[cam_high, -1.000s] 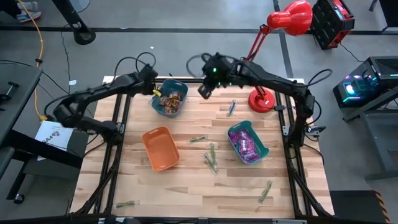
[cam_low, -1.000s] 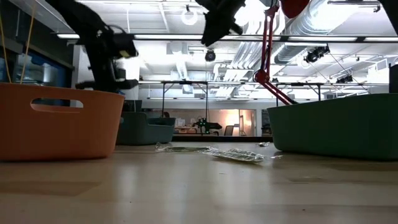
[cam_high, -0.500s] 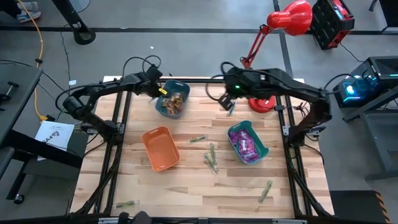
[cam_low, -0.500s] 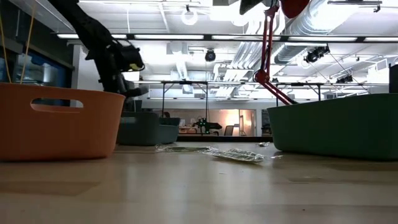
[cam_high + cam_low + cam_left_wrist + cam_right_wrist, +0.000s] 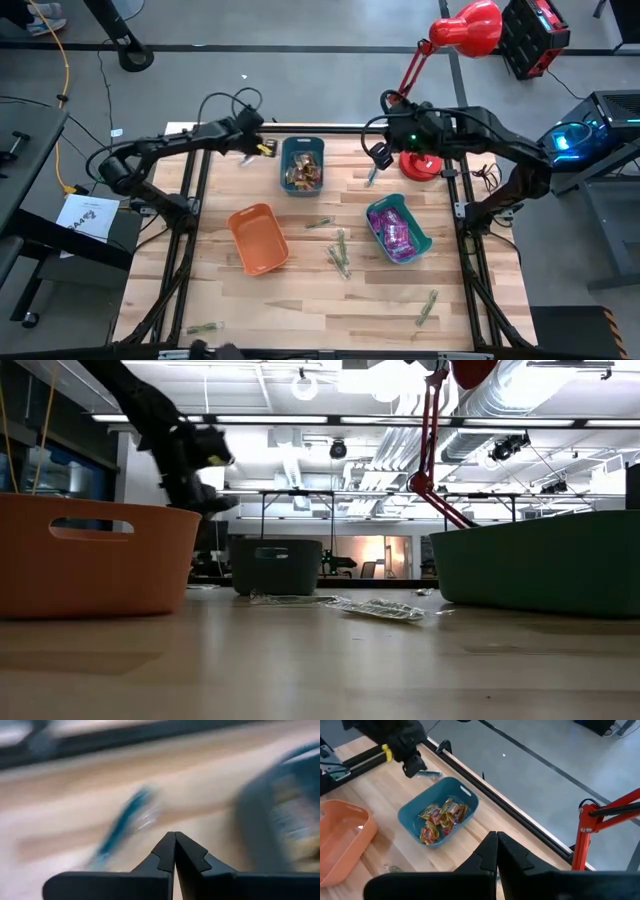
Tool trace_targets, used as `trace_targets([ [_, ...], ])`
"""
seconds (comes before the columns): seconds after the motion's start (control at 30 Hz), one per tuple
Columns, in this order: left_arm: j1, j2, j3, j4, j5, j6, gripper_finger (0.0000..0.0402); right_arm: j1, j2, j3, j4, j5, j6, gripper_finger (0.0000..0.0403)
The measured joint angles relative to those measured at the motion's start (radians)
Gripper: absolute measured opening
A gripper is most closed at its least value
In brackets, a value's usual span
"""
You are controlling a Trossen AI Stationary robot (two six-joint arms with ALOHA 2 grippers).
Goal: Sort candy
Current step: Put the blue candy into the orange bin
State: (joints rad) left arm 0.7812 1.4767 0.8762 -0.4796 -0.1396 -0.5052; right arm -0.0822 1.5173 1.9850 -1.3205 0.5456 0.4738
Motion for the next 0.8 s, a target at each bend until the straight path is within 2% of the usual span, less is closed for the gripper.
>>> trace_targets([
  [0.17, 0.127, 0.007, -0.001, -0.147, -0.001, 0.110, 0.0000, 0.000, 0.000, -0.020, 0.003, -0.014, -0.001, 0.0000],
  [0.37, 0.170, 0.008, -0.001, -0.080, 0.061, 0.160, 0.0016, 0.000, 0.000, -0.059, 0.010, -0.028, -0.002, 0.0000],
  [0.5, 0.170, 0.020, -0.001, -0.067, 0.078, 0.195, 0.0058, 0.000, 0.000, -0.077, 0.015, -0.048, -0.004, 0.0000],
  [0.8, 0.168, 0.118, -0.001, -0.067, 0.053, 0.275, 0.0187, 0.000, 0.000, -0.077, 0.016, -0.054, -0.003, 0.0000],
])
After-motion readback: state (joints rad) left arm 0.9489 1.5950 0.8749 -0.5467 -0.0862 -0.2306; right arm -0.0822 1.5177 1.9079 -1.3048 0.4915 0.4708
